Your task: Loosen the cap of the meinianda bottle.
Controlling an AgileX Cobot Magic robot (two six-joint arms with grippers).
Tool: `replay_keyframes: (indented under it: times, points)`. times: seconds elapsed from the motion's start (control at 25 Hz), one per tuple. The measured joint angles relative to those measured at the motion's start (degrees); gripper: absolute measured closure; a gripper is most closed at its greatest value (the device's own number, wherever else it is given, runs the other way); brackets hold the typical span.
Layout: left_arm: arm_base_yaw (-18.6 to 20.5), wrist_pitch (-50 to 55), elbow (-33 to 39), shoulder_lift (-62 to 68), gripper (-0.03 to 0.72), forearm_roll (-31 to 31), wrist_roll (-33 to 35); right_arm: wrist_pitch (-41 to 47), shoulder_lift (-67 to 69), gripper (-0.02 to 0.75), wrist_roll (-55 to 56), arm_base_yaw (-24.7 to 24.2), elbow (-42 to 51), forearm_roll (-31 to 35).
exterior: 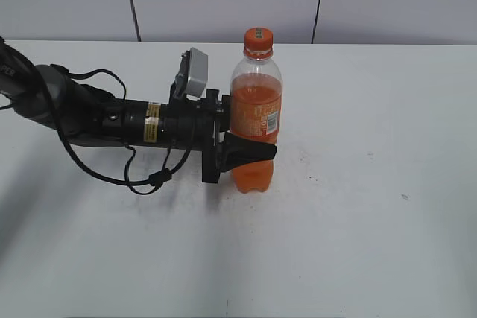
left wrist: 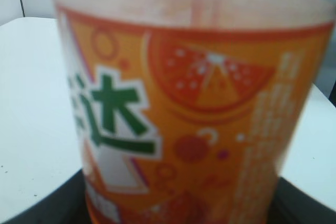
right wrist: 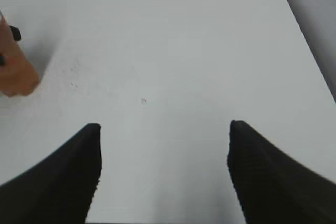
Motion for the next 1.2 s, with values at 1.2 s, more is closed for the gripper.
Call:
replay_keyframes:
  times: [1.2]
  points:
    - [0.00, 0.27, 0.00, 0.00, 0.272, -1.22, 0.00, 12.16, 88.53, 0.174, 7.32, 0.29, -60.88, 2.77]
